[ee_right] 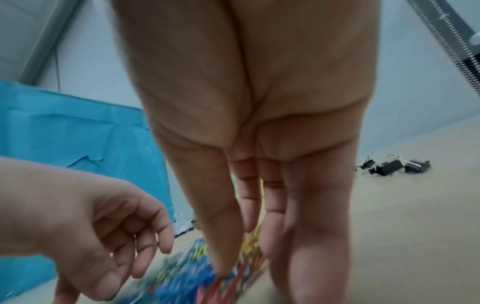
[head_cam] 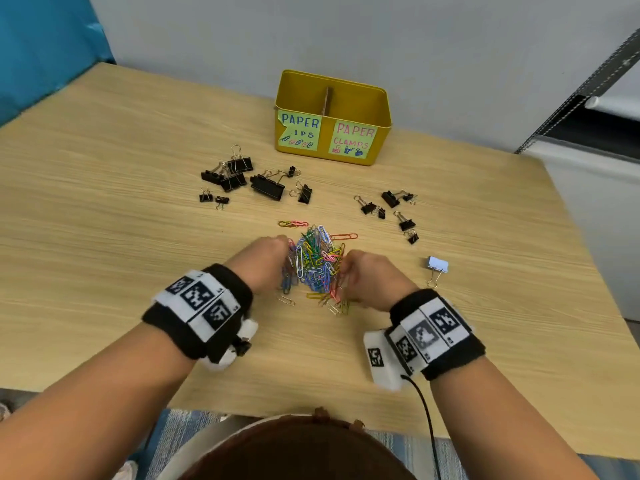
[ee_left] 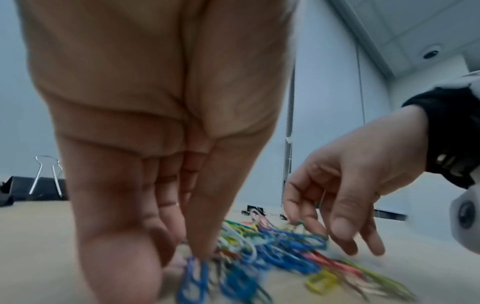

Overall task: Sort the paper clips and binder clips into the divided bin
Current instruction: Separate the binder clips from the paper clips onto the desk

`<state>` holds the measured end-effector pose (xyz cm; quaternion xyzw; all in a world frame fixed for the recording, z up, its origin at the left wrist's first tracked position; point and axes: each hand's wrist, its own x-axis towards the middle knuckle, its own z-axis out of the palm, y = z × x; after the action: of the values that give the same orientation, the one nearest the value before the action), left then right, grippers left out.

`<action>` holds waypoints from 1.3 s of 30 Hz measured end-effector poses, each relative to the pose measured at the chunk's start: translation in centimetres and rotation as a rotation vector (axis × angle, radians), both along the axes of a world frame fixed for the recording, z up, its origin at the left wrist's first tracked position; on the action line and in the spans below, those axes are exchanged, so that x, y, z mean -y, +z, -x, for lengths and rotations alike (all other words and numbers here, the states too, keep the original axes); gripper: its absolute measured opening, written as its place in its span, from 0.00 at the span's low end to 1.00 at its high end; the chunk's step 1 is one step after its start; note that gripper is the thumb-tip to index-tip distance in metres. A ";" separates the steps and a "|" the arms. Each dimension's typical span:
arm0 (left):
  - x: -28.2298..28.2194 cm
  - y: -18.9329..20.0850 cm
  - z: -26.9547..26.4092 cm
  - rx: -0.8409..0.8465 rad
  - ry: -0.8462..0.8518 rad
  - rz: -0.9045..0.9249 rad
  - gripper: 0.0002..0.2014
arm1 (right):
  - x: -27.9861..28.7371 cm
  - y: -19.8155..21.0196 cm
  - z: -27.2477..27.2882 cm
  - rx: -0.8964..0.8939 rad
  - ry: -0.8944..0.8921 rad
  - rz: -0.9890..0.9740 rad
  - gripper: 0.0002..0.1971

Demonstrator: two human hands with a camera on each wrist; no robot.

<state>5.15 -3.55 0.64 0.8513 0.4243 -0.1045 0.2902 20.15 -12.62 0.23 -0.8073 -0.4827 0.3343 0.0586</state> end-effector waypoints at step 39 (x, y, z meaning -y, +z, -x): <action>-3.9 -2.6 -1.0 0.337 0.227 0.197 0.09 | -2.7 -2.0 -2.7 -0.233 -0.311 -0.287 0.15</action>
<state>6.10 0.39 -1.96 0.7711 0.4506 0.0316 0.4488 22.81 -9.94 -1.76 -0.8113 -0.3852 0.3402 0.2788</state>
